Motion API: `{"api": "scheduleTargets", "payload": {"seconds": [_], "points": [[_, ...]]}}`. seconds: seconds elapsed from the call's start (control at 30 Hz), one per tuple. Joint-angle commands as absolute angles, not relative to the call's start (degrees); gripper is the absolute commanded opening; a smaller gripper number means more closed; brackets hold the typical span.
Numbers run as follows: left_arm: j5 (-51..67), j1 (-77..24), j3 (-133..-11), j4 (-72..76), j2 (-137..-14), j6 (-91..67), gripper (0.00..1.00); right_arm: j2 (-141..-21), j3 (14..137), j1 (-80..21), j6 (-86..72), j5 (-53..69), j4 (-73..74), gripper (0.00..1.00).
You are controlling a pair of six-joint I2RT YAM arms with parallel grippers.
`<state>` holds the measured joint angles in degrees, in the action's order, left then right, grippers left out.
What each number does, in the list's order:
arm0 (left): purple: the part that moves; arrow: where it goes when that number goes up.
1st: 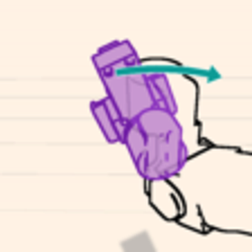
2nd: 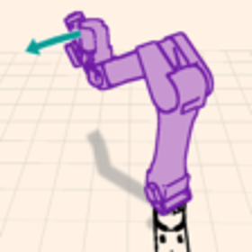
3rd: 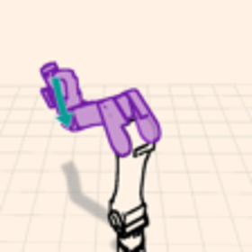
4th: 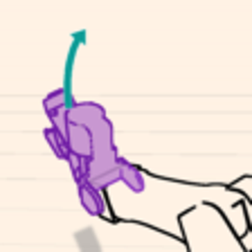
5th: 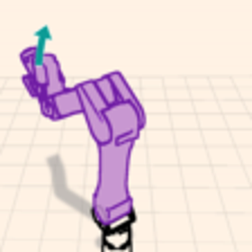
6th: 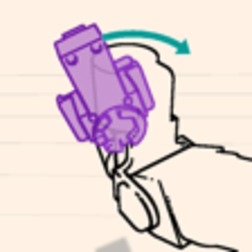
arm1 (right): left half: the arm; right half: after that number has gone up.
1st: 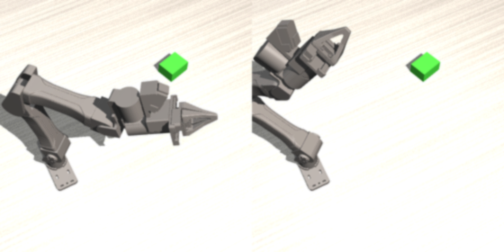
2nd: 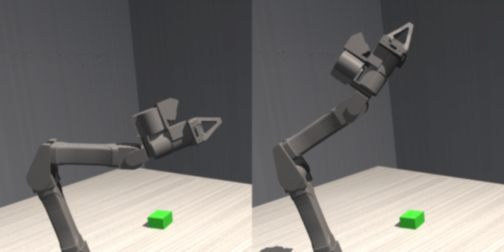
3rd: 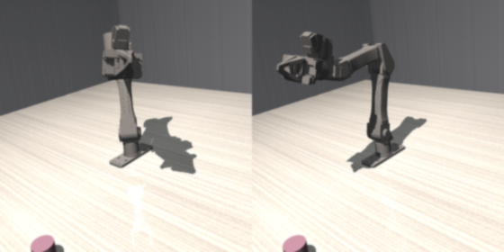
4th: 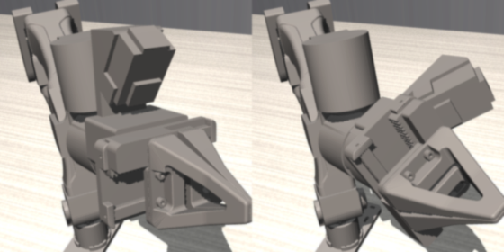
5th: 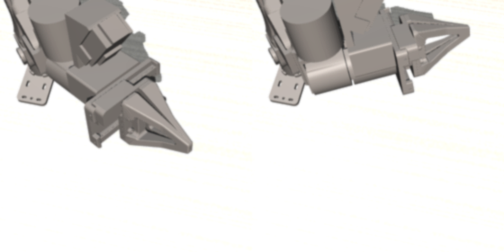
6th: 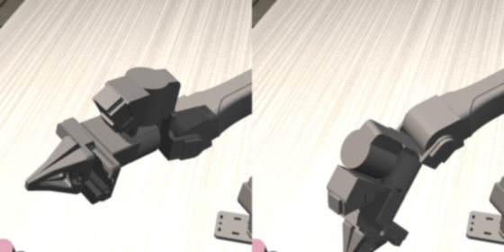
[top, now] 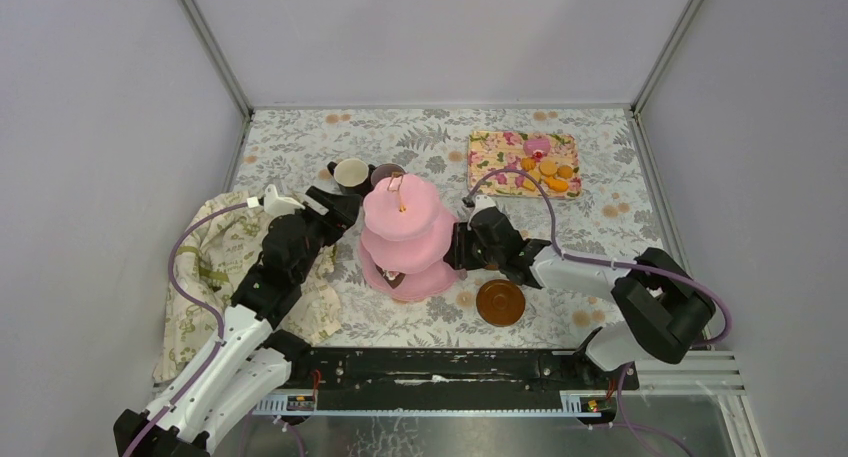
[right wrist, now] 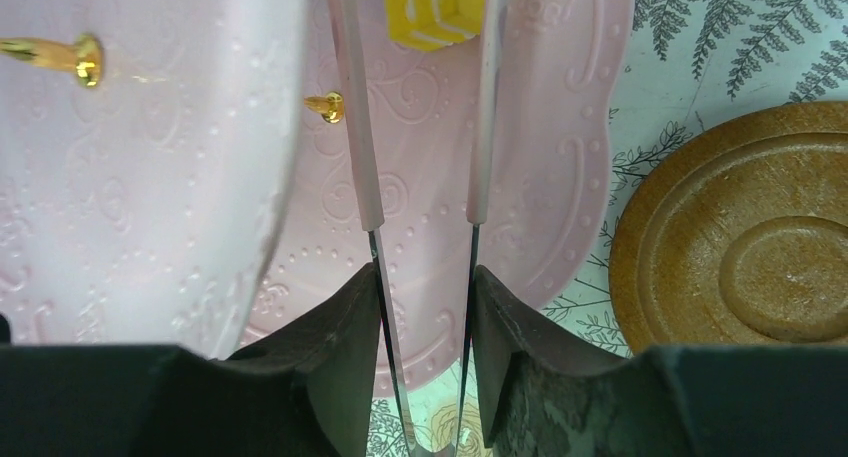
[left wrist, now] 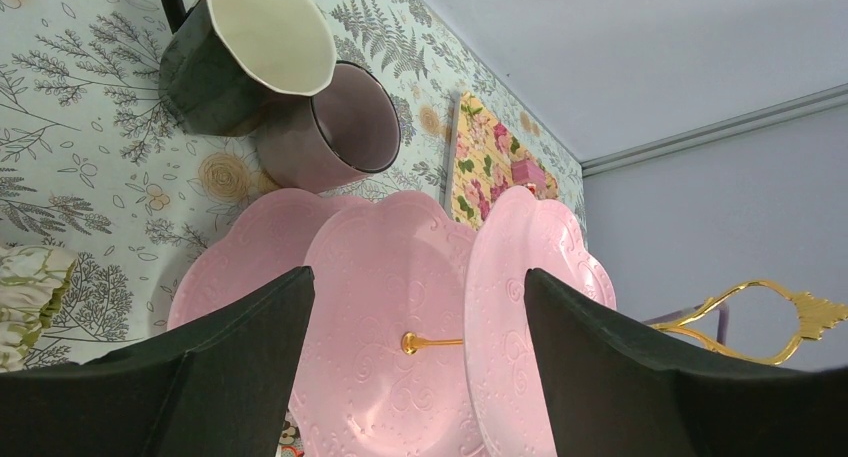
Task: Serve the afternoon tea
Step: Place the desert on the desert table.
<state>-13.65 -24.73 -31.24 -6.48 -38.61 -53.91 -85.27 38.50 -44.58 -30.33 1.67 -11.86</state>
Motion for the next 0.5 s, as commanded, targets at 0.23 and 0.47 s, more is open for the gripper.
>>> {"api": "scheduleTargets", "payload": {"seconds": [0.23, 0.47], "points": [[-14.0, -25.1, -32.2, -4.6, -38.9, -53.6, 0.84, -78.0, 37.3, -45.3, -29.7, 0.4, -9.7, 0.42], [-14.2, -25.1, -32.7, -4.2, -39.5, -53.5, 0.84, -75.2, 35.3, -45.2, -29.9, -2.9, -6.3, 0.41]]}}
